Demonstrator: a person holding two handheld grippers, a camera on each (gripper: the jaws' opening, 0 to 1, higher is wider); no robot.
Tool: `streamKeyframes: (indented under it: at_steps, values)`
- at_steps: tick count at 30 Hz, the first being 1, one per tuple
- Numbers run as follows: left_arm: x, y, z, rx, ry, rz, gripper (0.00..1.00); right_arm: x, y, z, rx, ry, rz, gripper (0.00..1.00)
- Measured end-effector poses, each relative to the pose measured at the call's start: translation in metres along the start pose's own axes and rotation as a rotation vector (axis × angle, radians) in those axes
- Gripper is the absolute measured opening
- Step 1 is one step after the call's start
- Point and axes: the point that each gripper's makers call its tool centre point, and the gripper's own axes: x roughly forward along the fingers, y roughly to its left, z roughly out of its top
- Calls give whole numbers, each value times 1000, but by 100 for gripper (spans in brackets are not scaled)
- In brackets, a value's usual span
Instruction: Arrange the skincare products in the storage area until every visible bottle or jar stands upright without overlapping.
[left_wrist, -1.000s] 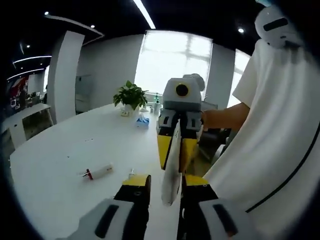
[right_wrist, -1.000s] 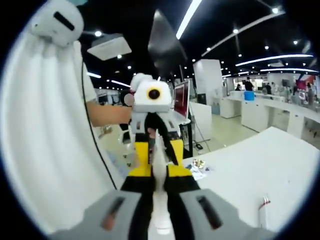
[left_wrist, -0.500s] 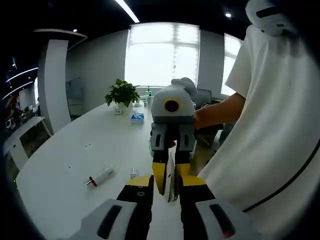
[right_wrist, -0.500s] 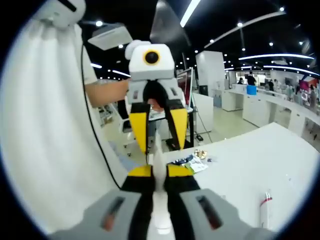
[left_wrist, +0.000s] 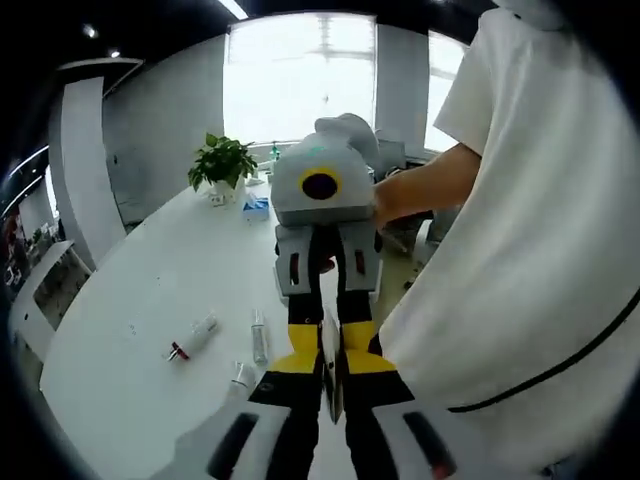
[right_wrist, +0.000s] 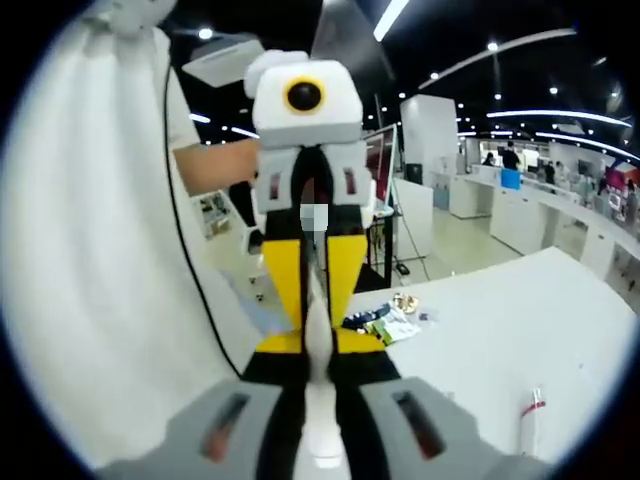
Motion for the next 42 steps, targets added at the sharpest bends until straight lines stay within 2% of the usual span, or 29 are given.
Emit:
streamKeyframes:
  at_steps: [1,12,16,20,24,28,32,34,38,42]
  values:
    - [0,2,-1,-33,10,2,4,1,0,0,0,0,-1,7]
    - [7,10,-11,26,92,39,0,6,-11,-11,28,0,-38,9]
    - [7,10,-14,3,126,19,0,9,-12,-13,40,-4,-45,10]
    - [11,12,-18,34,172,17,0,13,-14,-18,49,2,-70,11]
    - [12,16,-18,7,182,8,0,12,-18,-21,81,-1,-99,13]
    - [13,21,-17,34,184,25,0,11,-24,-24,100,1,-147,18]
    - [15,26,-20,24,205,14,0,12,-23,-40,106,44,-176,23]
    - [16,27,-20,26,209,12,0,11,-23,-42,105,41,-182,27]
    - [17,33,-24,19,225,9,0,6,-25,-57,141,79,-222,31]
    - [16,43,-29,21,252,19,0,0,-26,-64,167,73,-249,35]
